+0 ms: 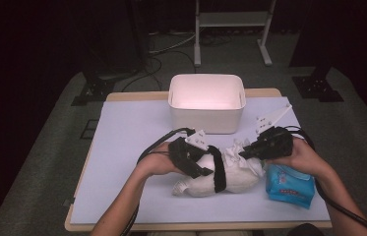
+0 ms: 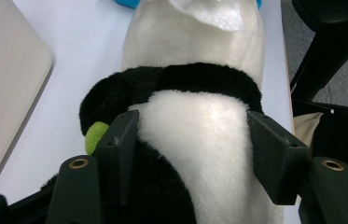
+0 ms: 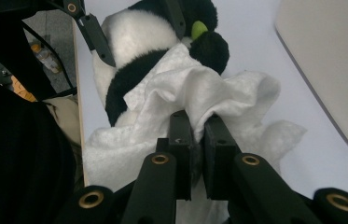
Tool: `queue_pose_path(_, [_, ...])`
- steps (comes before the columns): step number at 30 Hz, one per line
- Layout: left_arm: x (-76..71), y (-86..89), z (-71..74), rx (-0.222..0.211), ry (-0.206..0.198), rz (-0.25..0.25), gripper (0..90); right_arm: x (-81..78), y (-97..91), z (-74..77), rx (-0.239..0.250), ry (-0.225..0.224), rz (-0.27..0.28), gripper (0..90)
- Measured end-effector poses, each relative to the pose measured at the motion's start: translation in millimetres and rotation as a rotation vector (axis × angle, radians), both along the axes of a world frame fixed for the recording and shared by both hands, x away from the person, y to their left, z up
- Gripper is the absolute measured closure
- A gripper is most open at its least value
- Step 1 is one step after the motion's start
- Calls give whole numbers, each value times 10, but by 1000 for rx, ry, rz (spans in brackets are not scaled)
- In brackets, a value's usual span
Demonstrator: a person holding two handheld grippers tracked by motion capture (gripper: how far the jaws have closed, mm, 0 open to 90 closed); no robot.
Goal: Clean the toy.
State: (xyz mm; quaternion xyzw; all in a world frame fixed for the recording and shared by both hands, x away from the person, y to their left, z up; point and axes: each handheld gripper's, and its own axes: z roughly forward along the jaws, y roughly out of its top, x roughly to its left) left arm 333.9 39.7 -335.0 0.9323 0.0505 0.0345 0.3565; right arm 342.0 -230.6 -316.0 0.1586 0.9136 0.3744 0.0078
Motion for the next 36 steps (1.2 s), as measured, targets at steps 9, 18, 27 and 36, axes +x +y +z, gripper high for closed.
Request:
queue_pose_path(9, [13, -10, 6, -2, 5, -4, 381, -17, -205, -70, 37, 26, -43, 827])
queue_pose_path(18, [26, 35, 20, 1, 11, 3, 381, -35, -362, -111, 39, 32, -73, 827])
queue_pose_path(27, [18, 4, 35, 15, 7, -3, 374, -41, -298, -66, 29, 21, -63, 826])
queue_pose_path(36, [13, -37, 29, 16, 12, -5, 365, 2, -77, -12, 8, 11, -19, 826])
